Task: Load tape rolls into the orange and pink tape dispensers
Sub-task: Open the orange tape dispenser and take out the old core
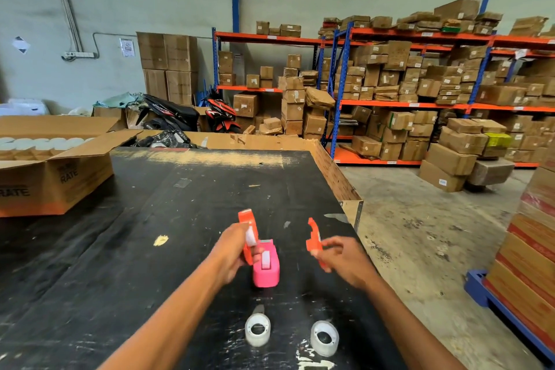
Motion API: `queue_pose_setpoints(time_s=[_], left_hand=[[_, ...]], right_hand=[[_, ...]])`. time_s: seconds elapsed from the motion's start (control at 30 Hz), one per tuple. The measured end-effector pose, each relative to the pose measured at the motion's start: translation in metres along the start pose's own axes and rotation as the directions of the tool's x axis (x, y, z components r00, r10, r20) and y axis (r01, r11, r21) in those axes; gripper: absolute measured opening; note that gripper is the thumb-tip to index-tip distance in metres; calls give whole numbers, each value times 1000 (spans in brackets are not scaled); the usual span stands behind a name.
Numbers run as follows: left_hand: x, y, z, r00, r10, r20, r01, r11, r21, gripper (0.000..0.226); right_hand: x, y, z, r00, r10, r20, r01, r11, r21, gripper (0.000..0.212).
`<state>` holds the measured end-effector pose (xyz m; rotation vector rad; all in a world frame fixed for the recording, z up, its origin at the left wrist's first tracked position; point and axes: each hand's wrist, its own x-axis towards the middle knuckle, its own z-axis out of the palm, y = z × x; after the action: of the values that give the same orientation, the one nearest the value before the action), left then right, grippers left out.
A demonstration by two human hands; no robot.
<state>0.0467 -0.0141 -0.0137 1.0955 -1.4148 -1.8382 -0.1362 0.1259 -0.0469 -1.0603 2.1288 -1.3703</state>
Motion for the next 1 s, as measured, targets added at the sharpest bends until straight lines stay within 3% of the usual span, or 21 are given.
queue_pose_setpoints(time_s=[0.1, 0.2, 0.3, 0.33, 0.4, 0.5, 0.57, 0.63, 0.83, 1.0], left_hand=[[-9, 2, 8, 994, -26, 102, 32, 998, -51, 12], [-19, -1, 21, 986, -22, 163, 31, 998, -48, 9], [-27, -8, 23, 982, -44, 183, 47, 999, -12, 8], [-29, -11, 23, 983, -54, 174, 56, 998, -8, 8], [-31, -16, 25, 985, -70, 157, 73, 997, -10, 11], [-33, -22, 31, 978, -90, 190, 94, 996, -12, 10], [-37, -25, 39, 963, -101, 250, 105, 994, -4, 12], [-40, -29, 49, 940, -132, 315, 147, 989, -22, 24], [-42, -35, 72, 874, -146, 463, 198, 978, -66, 18], [-42, -42, 81, 833, -176, 524, 214, 977, -11, 16]], right_hand=[[-3, 17, 24, 999, 51, 9, -42, 896, -443, 39], [-6, 15, 36, 1000, 12, 17, 0, 813, -582, 39], [-12, 3, 29, 1000, -31, -2, 24, 794, -608, 38], [-16, -3, 25, 998, -63, -28, 38, 843, -537, 32], [-24, -14, 16, 994, -105, -5, 102, 974, -203, 14], [-44, -28, 5, 947, -160, 278, 120, 980, 157, 21], [-55, -29, 2, 927, -179, 329, 123, 976, 182, 33], [-60, -27, -2, 950, -176, 258, 136, 977, 164, 36], [-69, -11, -27, 979, -165, 117, 132, 960, 248, 24], [-73, 2, -38, 981, -142, 133, 86, 930, 359, 21]])
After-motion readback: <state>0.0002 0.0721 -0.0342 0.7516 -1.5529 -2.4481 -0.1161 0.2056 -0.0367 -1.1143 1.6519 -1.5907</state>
